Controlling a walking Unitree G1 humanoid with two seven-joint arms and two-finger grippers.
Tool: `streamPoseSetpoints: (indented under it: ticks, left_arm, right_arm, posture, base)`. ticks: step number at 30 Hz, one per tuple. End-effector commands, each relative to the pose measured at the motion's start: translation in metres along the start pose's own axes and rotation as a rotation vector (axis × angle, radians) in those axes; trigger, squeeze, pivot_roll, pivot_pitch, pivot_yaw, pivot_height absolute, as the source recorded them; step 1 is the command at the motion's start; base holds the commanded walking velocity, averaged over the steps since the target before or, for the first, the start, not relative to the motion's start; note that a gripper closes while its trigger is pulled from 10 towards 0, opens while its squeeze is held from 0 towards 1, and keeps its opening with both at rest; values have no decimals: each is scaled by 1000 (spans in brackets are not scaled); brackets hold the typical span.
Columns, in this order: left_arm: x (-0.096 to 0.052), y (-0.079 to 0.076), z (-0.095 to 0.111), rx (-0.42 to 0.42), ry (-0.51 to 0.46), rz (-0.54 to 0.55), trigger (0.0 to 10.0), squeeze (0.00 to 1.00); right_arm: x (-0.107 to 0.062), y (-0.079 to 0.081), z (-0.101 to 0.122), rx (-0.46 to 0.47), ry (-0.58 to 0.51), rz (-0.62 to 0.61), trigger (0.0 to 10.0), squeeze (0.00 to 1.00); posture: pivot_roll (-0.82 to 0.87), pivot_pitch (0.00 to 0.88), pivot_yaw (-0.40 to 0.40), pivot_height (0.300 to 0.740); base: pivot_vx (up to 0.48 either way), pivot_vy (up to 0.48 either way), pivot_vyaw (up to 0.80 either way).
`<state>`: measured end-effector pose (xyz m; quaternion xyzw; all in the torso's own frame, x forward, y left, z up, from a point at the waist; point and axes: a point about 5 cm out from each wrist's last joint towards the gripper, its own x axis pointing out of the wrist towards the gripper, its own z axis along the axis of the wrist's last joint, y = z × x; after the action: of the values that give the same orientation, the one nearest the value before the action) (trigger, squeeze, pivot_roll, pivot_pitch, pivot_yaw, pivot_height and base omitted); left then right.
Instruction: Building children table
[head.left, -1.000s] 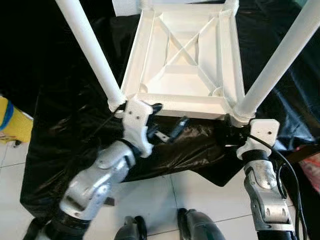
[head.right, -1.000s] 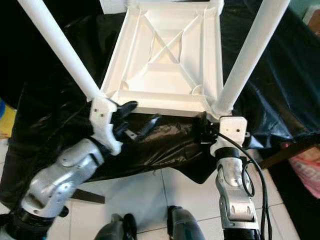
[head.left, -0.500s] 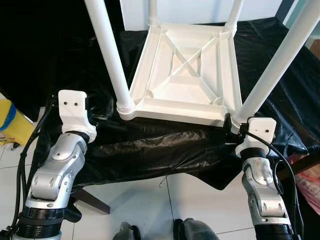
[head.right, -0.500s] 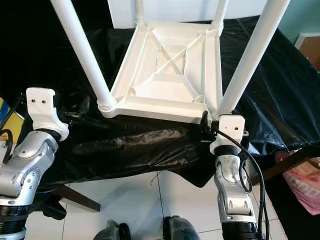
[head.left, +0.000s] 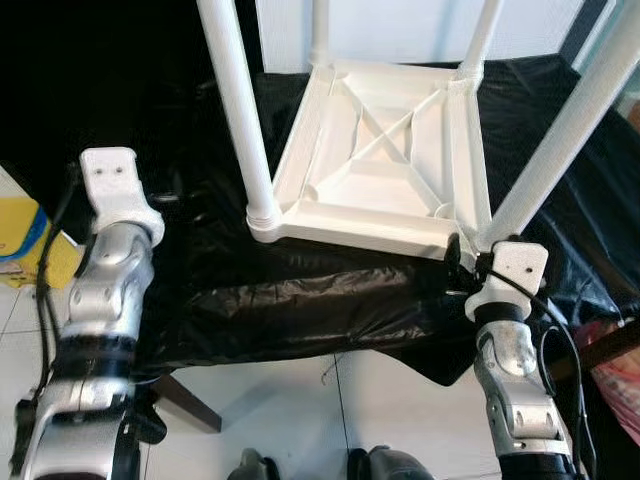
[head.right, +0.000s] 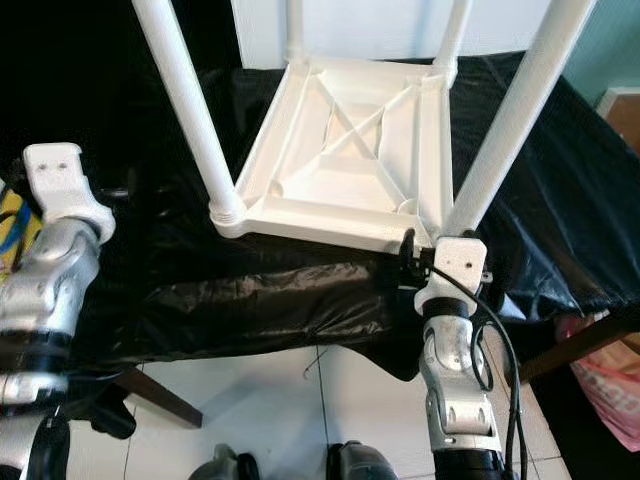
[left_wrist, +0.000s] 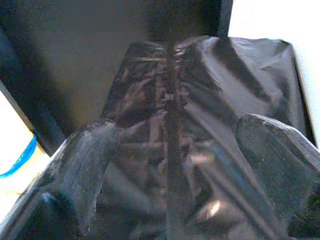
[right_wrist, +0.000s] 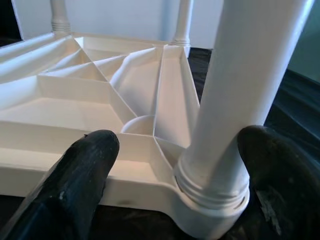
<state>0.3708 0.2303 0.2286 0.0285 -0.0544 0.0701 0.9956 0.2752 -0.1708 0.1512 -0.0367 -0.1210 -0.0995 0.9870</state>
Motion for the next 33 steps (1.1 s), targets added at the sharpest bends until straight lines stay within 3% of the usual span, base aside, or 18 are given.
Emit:
streamPoseSetpoints:
  ticks: [1,8,15,17,20,21,23,26,28,30,32,33]
  left_arm:
    - [9,-3,-8,33,26,132,10000,0]
    - [29,-22,-8,63,53,61,10000,0]
    - [35,-27,-9,60,67,42,10000,0]
    - [39,-38,-4,39,59,-40,10000,0]
    - [39,-38,-4,39,59,-40,10000,0]
    - [40,-45,-2,33,50,-88,10000,0]
    - [38,-63,-3,-61,35,-279,10000,0]
    - [37,-69,-3,-94,29,-343,10000,0]
    - [33,-82,-4,-197,18,-483,10000,0]
    - [33,-82,-4,-197,18,-483,10000,0]
    - [30,-91,-3,-257,3,-584,10000,0]
    - [30,-91,-3,-257,3,-584,10000,0]
  right_arm:
    - [-4,0,-4,-19,25,-22,10000,0]
    - [-12,-5,-7,-43,56,-85,10000,0]
    - [-16,-10,-9,-65,70,-120,10000,0]
    - [-22,-18,-10,-99,82,-193,10000,0]
    - [-22,-18,-10,-99,82,-193,10000,0]
    - [-24,-21,-10,-111,84,-217,10000,0]
    - [-25,-25,-10,-135,89,-261,10000,0]
    - [-25,-26,-9,-140,90,-273,10000,0]
    - [-22,-26,-7,-148,85,-279,10000,0]
    - [-22,-26,-7,-148,85,-279,10000,0]
    - [-20,-25,-5,-153,80,-280,10000,0]
    - [-20,-25,-5,-153,80,-280,10000,0]
  posture:
    - [-139,104,-4,740]
    - [-181,104,24,740]
    - [-208,105,40,740]
    - [-233,118,49,740]
    - [-233,118,49,740]
    - [-236,120,50,740]
    - [-259,154,54,740]
    - [-260,161,54,740]
    - [-281,205,53,740]
    - [-281,205,53,740]
    - [-289,222,54,740]
    - [-289,222,54,740]
  base:
    - [0,0,0]
    - [0,0,0]
    - [0,0,0]
    - [0,0,0]
    - [0,0,0]
    - [0,0,0]
    - [0,0,0]
    - [0,0,0]
    - [0,0,0]
    - [0,0,0]
    - [0,0,0]
    - [0,0,0]
